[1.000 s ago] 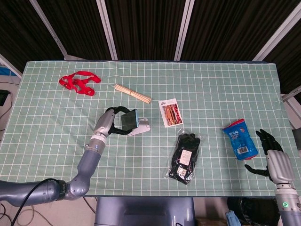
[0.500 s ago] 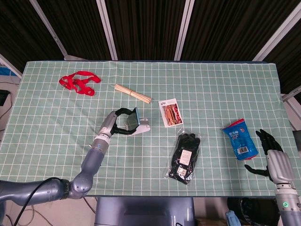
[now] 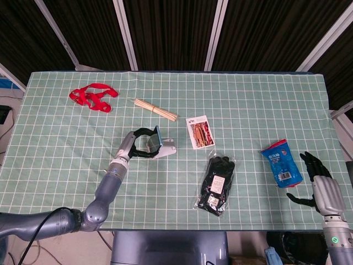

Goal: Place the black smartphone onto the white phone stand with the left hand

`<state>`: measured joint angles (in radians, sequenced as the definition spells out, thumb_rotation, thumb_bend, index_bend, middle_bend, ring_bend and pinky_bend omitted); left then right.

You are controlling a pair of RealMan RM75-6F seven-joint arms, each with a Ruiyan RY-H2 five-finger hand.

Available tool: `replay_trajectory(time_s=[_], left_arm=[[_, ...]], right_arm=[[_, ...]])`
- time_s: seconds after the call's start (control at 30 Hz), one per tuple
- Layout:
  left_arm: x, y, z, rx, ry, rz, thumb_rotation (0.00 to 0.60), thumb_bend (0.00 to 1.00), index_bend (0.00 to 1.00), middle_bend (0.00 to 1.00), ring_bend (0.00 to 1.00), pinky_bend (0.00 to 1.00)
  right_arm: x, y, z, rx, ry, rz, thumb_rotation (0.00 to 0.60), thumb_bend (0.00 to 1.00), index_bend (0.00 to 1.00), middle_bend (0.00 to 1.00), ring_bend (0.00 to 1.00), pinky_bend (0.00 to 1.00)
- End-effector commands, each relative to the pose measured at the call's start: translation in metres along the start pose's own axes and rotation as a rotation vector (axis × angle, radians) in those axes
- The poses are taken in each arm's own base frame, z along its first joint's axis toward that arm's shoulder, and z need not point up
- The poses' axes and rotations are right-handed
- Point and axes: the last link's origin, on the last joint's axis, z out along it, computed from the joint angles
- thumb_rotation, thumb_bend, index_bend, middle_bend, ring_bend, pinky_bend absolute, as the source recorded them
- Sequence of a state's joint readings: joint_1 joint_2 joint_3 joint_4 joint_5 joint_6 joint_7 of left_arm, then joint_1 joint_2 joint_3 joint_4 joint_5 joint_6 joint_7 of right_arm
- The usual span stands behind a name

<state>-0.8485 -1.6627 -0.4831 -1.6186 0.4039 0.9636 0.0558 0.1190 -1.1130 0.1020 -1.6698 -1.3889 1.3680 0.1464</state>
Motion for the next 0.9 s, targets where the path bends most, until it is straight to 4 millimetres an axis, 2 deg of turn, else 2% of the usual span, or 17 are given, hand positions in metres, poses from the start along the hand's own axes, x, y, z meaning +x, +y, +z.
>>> replay_trajectory(time_s=[0.03,0.9], left_arm=[[0.0005,-0.0028,0.0012,0.005,-0.005,-0.005,0.600,0.41,0.57,0.64,0.13,0.00],[0.0043,-0.0092,0.0022,0.002,-0.010,0.015,0.600,0.41,0.52,0.60,0.12,0.00]], right_arm=[[0.0001,0.0001,-0.0001,0.000,0.000,-0.001,0.600,0.10,0.00,0.00,0.00,0.15],[-0.0002,-0.0001,-0.0001,-0.002,-0.004,0.003,0.600,0.10,0.00,0.00,0.00,0.15]])
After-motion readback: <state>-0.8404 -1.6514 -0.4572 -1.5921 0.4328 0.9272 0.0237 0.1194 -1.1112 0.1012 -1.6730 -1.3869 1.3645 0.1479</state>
